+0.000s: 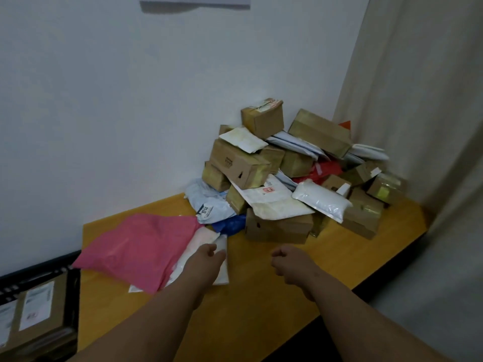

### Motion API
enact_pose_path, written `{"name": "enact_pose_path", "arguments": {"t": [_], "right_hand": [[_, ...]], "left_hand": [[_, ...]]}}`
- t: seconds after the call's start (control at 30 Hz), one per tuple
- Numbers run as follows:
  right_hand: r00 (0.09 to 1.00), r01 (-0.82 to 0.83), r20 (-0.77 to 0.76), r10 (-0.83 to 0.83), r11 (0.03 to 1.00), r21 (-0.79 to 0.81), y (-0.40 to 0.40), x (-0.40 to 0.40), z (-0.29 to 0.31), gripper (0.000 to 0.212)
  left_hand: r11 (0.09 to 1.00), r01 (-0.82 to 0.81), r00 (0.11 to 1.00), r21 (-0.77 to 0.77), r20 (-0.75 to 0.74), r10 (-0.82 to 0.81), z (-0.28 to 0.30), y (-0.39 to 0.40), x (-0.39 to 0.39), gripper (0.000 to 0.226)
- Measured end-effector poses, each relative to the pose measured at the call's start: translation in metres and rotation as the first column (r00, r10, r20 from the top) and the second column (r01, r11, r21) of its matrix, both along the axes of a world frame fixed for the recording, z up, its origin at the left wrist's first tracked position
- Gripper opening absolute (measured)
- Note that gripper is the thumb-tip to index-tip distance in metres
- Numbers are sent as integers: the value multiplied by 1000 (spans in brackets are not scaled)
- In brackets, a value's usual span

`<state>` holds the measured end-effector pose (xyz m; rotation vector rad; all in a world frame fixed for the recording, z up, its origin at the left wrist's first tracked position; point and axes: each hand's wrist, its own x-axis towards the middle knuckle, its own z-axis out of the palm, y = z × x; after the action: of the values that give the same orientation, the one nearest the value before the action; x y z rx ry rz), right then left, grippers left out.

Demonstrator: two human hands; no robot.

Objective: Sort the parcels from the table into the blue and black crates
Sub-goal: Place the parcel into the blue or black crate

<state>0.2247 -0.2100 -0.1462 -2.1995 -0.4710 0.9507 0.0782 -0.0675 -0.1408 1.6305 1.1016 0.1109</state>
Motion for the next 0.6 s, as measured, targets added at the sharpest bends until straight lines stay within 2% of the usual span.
{"name": "enact_pose_path", "arguments": {"t": [0.17,0.3,0.37,0.47,0.6], "right_hand": [[990,66,113,-81,989,130,26,41,18,16],[967,93,216,-132,979,181,51,78,30,28],[971,97,193,-139,972,213,61,91,31,33],[975,103,168,-147,964,246,78,111,26,48],[971,94,178,-157,943,319,114,146,18,80]], "left_hand": [[999,-23,999,-32,47,25,0,24,53,30],[998,-39,993,-42,110,43,5,41,92,51],[995,-60,989,-75,129,69,9,46,106,56],[992,-90,980,-83,169,103,18,52,128,56],[980,-191,949,-63,244,201,20,66,160,56]]}}
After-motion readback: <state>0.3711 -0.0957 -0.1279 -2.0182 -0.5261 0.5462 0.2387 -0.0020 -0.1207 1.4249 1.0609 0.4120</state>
